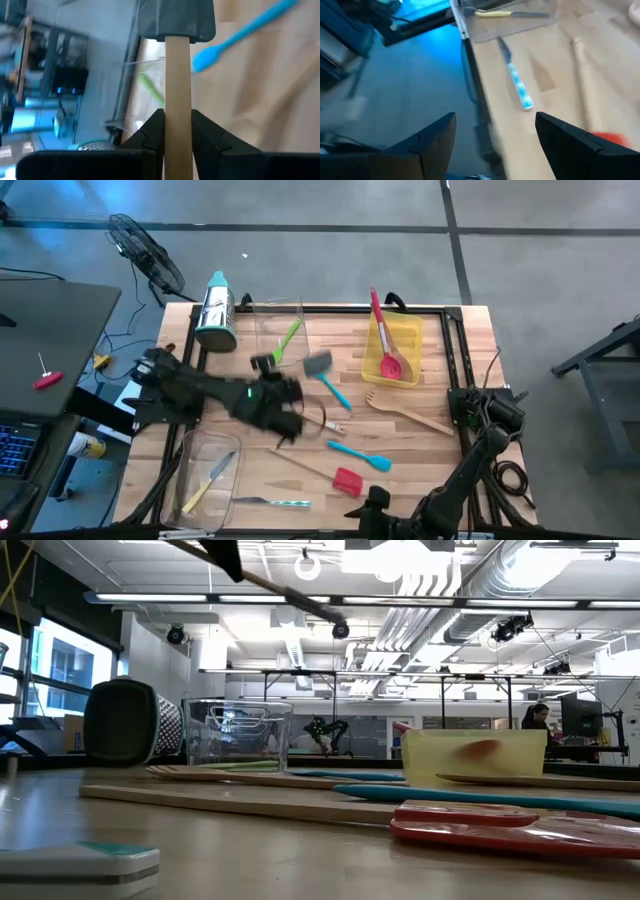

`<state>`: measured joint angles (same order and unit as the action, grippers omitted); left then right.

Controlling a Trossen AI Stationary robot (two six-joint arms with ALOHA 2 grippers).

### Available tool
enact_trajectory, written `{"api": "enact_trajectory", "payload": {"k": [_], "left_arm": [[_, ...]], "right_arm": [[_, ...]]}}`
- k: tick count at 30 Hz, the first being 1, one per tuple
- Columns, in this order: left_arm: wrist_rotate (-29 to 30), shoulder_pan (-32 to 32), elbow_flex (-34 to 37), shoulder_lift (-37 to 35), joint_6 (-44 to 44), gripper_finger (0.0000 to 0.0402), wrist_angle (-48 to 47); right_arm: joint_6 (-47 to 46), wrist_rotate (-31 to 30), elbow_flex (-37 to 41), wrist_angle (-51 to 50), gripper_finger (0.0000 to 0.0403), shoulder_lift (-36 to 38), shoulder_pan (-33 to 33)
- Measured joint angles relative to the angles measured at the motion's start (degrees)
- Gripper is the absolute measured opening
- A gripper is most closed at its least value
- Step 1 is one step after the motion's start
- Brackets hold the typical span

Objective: Pick & Place Kitchen Items
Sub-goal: Put the gray spatula into the top transparent bin

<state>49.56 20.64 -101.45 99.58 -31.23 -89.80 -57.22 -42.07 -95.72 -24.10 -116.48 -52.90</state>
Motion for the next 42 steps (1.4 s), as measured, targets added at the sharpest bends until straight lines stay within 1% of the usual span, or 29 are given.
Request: {"api": "enact_trajectory", "payload": {"k": [5, 7, 10, 12, 14, 16, 19, 21, 24, 28, 29, 31, 34, 39, 42], "left_arm": [[4.17, -9.81, 0.56, -4.44, -4.46, 0.006, 0.85], [6.4, -13.43, 1.34, -6.04, -4.97, 0.006, 4.34], [6.59, -18.88, 3.11, -7.63, -2.37, 0.006, 9.9], [4.0, -22.73, 4.24, -8.44, 1.43, 0.006, 14.09], [-0.38, -26.4, 5.09, -8.84, 4.3, 0.006, 18.43], [-5.55, -30.21, 6.23, -9.41, 5.87, 0.006, 21.81], [-13.28, -34.53, 7.96, -9.6, 6.93, 0.006, 27.8], [-17.2, -36.89, 9.36, -9.81, 7.13, 0.006, 28.65], [-20.99, -39.26, 12.37, -10.49, 8.43, 0.006, 35.04], [-28.07, -41.76, 17.59, -12.61, 8.8, 0.006, 40.17], [-28.31, -42.16, 18.81, -13.24, 8.9, 0.006, 40.15], [-27.4, -42.74, 20.61, -14.46, 8.04, 0.006, 36.75], [-26.42, -43.91, 22.49, -16.27, 6.19, 0.006, 34.31], [-27.82, -43.1, 22.86, -18.93, 6.01, 0.006, 30.47], [-26.22, -41.7, 22.94, -19.45, 4.68, 0.006, 26.31]], "right_arm": [[-2.73, -0.04, 0.01, 2.67, 0.0265, -1.92, -0.78], [-2.8, -0.1, 0.02, 3.62, 0.0265, -2.64, -1.01], [-4.24, 0.0, 0.02, 4.92, 0.0265, -3.28, -1.12], [-5.84, 0.08, 0.02, 6.11, 0.0265, -3.65, -1.17], [-7.39, -0.28, 0.02, 6.89, 0.0265, -3.81, -1.74], [-8.79, -1.87, 0.0, 7.68, 0.0265, -4.09, -2.29], [-8.76, -5.95, 0.08, 7.69, 0.0265, -4.67, -3.57], [-8.77, -7.23, 0.09, 8.12, 0.0265, -4.83, -3.76], [-8.6, -9.26, 0.09, 7.97, 0.0265, -4.84, -4.13], [-8.4, -9.28, 0.09, 7.4, 0.0265, -4.84, -4.43], [-8.26, -9.29, 0.09, 7.21, 0.0265, -4.84, -4.46], [-8.14, -9.27, 0.44, 7.19, 0.0265, -4.84, -4.55], [-8.12, -10.18, 1.42, 6.85, 0.0265, -4.9, -4.91], [-8.18, -12.27, 3.07, 6.9, 0.0265, -4.9, -4.96], [-8.12, -13.27, 3.85, 7.07, 0.0265, -4.9, -4.99]]}}
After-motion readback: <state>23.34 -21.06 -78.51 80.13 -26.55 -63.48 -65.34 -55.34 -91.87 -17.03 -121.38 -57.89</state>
